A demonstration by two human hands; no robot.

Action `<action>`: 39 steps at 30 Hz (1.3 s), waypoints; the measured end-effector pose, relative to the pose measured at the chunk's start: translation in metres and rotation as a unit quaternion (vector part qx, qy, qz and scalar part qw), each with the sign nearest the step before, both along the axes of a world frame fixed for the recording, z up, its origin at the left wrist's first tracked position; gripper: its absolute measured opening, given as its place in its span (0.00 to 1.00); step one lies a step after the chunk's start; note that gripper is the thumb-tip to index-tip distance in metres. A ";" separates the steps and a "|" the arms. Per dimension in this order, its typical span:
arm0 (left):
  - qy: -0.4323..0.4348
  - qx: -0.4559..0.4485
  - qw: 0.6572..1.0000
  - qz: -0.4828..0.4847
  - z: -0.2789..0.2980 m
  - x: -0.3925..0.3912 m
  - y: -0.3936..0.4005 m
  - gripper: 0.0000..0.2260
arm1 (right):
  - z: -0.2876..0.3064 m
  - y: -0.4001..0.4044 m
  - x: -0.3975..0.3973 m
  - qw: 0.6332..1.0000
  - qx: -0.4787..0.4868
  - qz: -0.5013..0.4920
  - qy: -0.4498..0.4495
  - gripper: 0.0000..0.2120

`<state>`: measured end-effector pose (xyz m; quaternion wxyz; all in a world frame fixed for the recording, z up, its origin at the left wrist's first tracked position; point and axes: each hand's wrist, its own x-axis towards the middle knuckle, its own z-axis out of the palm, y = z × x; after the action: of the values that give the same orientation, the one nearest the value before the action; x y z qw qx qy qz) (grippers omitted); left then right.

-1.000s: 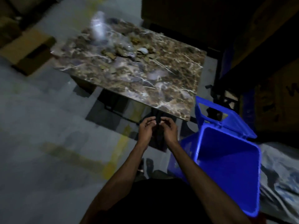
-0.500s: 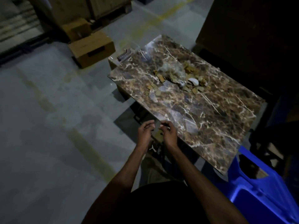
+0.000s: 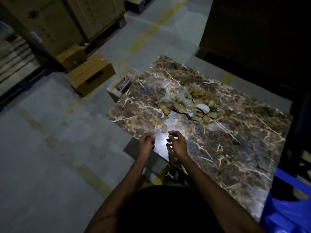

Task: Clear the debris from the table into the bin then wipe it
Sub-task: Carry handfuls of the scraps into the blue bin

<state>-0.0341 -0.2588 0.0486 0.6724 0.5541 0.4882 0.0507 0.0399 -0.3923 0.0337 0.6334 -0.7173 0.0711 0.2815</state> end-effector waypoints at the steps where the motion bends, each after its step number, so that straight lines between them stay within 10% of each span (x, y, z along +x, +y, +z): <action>1: 0.010 -0.007 1.000 -0.012 -0.002 0.010 0.007 0.09 | -0.002 0.001 0.005 1.000 -0.011 -0.005 0.002 0.08; 11: 0.113 -0.017 0.986 -0.121 -0.088 0.084 0.074 0.36 | -0.057 0.034 0.033 0.991 -0.122 0.029 0.054 0.03; 18: 0.112 -0.066 0.972 -0.195 -0.047 0.159 0.124 0.15 | -0.054 0.107 0.074 0.971 -0.014 -0.170 0.169 0.15; 33: 0.050 0.008 0.911 -0.409 -0.050 0.227 0.164 0.24 | -0.046 0.159 0.087 0.925 -0.036 -0.361 0.113 0.14; 39: 0.049 0.139 0.899 -0.412 -0.052 0.229 0.171 0.24 | -0.012 0.151 0.116 0.916 -0.250 -0.292 -0.113 0.10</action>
<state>0.1950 -0.0874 -0.0035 0.5249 0.7950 0.2368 -0.1907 0.1563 -0.2414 0.0219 0.4909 -0.8267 0.2736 -0.0266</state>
